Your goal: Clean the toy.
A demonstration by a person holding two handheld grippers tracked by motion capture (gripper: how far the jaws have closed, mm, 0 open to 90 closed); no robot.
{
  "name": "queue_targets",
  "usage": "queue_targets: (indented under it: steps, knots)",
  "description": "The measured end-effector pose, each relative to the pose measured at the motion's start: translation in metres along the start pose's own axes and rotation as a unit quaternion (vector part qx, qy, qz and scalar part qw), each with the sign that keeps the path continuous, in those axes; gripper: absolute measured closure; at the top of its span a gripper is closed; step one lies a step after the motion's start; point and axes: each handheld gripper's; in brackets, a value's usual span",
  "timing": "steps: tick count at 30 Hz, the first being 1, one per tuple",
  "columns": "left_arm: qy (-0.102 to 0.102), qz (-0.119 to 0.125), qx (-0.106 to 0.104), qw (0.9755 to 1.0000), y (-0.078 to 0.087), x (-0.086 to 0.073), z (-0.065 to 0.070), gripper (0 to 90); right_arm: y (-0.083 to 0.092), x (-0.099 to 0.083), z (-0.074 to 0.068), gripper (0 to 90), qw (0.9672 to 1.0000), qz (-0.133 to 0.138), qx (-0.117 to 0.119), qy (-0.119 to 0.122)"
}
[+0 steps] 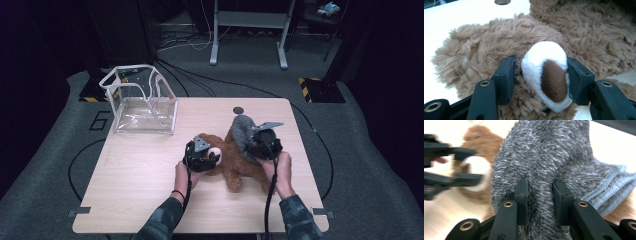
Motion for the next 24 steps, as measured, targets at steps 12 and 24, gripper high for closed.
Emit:
queue_targets:
  steps: [12, 24]
  knots:
    - [0.0, 0.0, -0.003, 1.0, 0.0, 0.0, 0.0, 45.4, -0.046, 0.006, -0.05, 69.5, 0.9972, -0.04, 0.006, 0.063]
    - [-0.001, 0.001, -0.003, 1.0, 0.0, 0.0, 0.0, 45.4, -0.019, -0.01, 0.004, 70.2, 0.9995, -0.023, -0.019, 0.012]
Point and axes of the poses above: each handheld gripper's, and its own axes: y roughly backward along the jaws, x roughly out of its top, z roughly to its right, and after that the axes turned 4 degrees about -z, right-handed
